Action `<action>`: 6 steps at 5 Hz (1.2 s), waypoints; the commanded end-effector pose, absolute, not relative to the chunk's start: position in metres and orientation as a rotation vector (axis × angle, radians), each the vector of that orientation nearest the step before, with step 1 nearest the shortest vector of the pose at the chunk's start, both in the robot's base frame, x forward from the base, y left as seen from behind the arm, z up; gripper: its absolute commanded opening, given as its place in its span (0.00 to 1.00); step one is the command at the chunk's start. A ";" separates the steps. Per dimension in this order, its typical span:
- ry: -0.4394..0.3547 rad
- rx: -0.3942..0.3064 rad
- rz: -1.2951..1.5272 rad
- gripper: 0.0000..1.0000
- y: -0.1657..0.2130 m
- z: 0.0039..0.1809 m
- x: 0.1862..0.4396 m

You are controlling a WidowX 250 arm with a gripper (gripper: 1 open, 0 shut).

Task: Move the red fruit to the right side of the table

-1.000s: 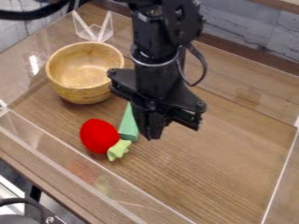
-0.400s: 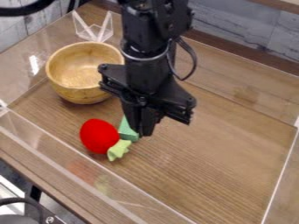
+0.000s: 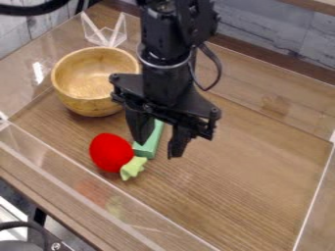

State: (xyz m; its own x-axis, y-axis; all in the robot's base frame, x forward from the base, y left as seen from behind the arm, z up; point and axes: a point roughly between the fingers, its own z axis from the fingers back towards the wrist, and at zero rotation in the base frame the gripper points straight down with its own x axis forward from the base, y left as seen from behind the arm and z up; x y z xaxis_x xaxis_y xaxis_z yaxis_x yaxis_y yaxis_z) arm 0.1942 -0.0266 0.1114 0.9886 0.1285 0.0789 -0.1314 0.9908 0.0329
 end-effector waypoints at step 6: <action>-0.091 0.059 0.025 1.00 -0.022 0.083 0.209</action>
